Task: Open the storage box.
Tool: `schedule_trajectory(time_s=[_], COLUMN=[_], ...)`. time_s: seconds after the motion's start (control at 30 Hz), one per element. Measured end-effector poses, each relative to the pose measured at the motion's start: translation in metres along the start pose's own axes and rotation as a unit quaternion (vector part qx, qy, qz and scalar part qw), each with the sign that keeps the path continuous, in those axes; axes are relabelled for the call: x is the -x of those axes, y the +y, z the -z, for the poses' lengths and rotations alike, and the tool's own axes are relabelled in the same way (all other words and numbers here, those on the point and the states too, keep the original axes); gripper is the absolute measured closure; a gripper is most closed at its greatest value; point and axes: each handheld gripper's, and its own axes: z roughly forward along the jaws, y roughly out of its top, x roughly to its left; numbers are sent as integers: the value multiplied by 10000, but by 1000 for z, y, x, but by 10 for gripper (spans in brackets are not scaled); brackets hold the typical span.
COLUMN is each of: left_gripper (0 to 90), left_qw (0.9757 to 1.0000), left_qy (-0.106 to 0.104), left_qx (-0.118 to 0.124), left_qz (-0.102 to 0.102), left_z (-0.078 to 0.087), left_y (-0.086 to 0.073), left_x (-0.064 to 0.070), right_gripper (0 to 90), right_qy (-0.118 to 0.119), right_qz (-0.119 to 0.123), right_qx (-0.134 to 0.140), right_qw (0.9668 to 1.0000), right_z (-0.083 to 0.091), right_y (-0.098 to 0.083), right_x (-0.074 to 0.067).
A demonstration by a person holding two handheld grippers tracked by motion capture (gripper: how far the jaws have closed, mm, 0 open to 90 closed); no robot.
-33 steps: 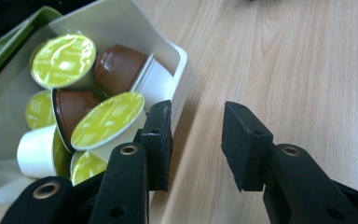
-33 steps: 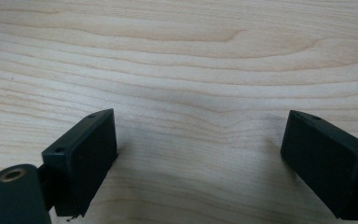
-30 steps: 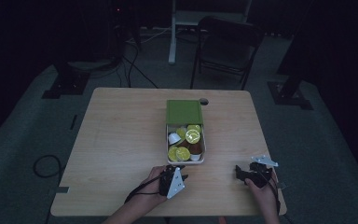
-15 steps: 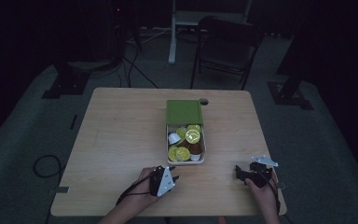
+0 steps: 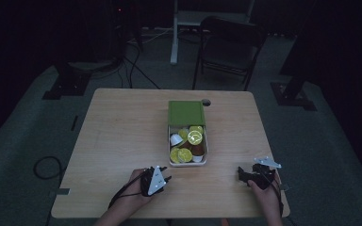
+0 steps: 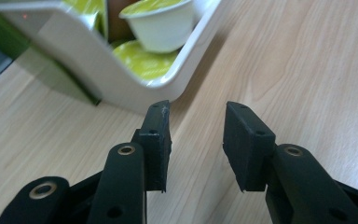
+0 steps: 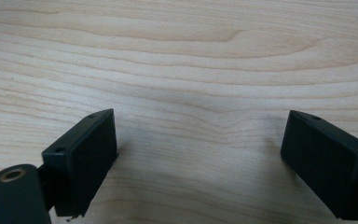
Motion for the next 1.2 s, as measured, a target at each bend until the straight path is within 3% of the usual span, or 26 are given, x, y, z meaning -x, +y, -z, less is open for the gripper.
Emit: schedule_trajectory(time_s=[0.23,0.57,0.8,0.97,1.07,1.2], left_gripper=[618,556,497,455,410,343], left_qw=[9996,9969,9940,9907,9901,9865], left_qy=[213,436,581,590,682,665], left_qx=[-69,-61,-54,47,102,112], left_qz=[180,659,921,1223,1225,1492], left_z=[7,17,24,27,30,33], left_y=[-11,-28,-39,-46,-49,-55], left_x=[-11,-26,-36,-41,-44,-49], right_gripper=[101,101,101,101,101,101], right_qy=[0,0,0,0,-1,1], right_qz=[-1,-2,-8,-6,-4,-4], right_qx=[-1,0,1,0,-4,0], right_qw=[10000,10000,10000,10000,10000,10000], right_z=[0,0,0,0,0,0], right_y=[0,0,0,0,0,0], right_x=[0,0,0,0,0,0])
